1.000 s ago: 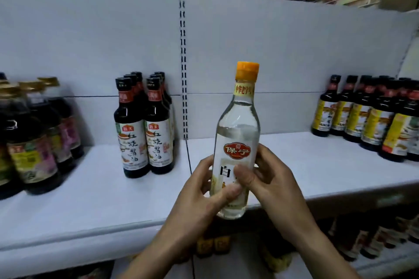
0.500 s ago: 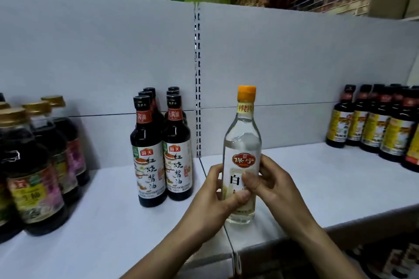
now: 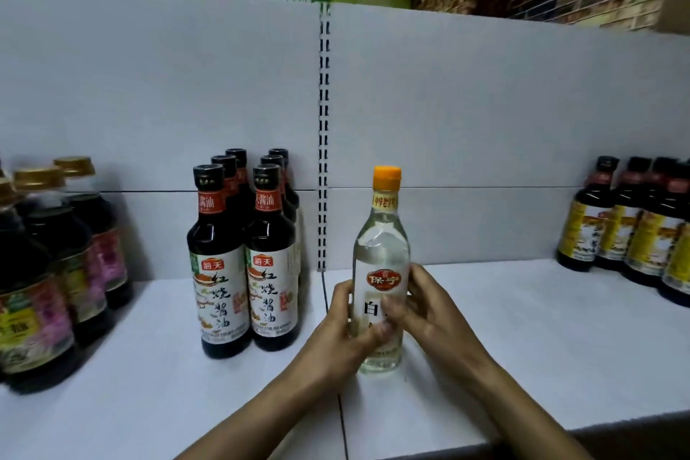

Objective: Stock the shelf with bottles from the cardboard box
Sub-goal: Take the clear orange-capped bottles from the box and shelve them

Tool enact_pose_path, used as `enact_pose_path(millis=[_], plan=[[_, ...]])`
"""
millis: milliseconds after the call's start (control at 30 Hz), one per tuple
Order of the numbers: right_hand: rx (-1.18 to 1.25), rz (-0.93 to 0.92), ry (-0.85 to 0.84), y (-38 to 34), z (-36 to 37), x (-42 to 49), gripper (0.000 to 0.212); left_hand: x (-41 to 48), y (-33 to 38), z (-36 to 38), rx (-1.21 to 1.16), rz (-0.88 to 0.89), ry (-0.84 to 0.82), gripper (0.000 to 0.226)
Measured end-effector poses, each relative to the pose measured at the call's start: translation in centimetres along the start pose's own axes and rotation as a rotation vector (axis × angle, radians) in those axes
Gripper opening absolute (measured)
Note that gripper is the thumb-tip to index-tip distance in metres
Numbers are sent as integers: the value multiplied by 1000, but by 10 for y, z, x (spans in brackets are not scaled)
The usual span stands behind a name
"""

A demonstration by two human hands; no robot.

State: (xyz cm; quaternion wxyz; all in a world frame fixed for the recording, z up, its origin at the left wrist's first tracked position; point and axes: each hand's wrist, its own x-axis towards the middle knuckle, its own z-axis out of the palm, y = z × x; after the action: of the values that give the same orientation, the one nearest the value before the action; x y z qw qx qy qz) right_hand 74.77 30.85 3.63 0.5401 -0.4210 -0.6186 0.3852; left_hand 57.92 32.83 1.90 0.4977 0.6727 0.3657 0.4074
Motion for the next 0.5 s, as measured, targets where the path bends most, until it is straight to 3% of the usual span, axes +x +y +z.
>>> enact_pose_path(millis=[167,367,500], plan=[[-125,21,-49,6,-4,17,40,12,-4,-1,103,-6,43,53],[-352,99,-96,10,-7,45,51,33,-6,-5,189,-17,84,53],[-402,159,-105,20,-8,67,55,50,-10,-8,229,-26,152,71]])
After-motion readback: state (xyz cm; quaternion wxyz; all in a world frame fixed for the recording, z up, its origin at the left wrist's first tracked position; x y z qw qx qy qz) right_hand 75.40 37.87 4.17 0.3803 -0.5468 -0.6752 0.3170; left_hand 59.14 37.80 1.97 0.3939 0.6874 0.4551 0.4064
